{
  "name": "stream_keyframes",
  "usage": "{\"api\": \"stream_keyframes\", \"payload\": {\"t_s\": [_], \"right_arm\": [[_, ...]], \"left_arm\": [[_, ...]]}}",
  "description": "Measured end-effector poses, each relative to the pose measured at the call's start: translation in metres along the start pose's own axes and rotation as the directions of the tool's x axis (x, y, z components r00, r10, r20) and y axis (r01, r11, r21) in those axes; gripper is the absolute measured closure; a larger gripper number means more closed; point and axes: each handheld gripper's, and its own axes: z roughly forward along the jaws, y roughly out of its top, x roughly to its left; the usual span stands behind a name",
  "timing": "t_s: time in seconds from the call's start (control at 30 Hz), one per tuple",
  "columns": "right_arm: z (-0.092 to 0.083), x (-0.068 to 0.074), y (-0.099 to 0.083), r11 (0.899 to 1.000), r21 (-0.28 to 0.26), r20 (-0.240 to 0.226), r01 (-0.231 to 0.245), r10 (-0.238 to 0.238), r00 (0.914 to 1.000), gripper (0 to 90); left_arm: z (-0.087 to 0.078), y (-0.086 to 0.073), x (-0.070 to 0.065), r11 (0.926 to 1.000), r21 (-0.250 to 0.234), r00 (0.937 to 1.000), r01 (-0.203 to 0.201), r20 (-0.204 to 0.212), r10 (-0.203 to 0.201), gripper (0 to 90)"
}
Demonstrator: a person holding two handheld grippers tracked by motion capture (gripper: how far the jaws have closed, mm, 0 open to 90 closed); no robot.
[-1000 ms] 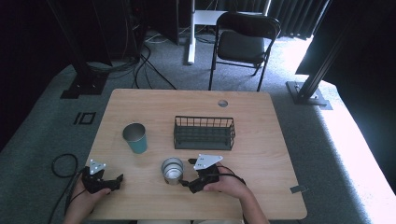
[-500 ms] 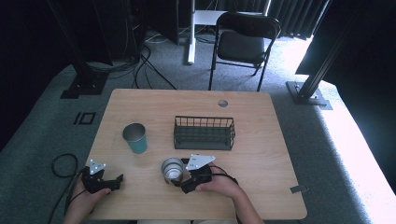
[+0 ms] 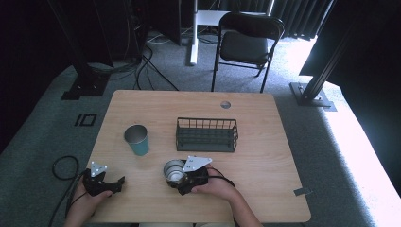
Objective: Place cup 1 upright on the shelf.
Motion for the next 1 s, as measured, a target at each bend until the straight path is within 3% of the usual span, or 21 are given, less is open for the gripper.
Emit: {"api": "stream_keyframes", "payload": {"t_s": [0.13,0.57,1.0], "right_arm": [[0.0,0.001,0.0,1.0,-0.001,0.021,-0.005,0.005,0.9998,17.7],[0.0,0.0,0.008,1.0,0.007,0.039,-0.017,0.016,0.9991,18.1],[-0.014,0.0,0.025,0.998,-0.042,0.042,-0.05,0.052,0.9977,18.1]], "left_arm": [[0.0,0.0,0.0,1.0,0.0,1.0,0.0,0.0,0.0,2.2],[0.0,0.0,0.0,1.0,-0.002,1.0,0.002,0.0,-0.002,2.2],[0.0,0.0,0.0,1.0,-0.002,1.0,0.002,0.0,-0.002,2.2]]}}
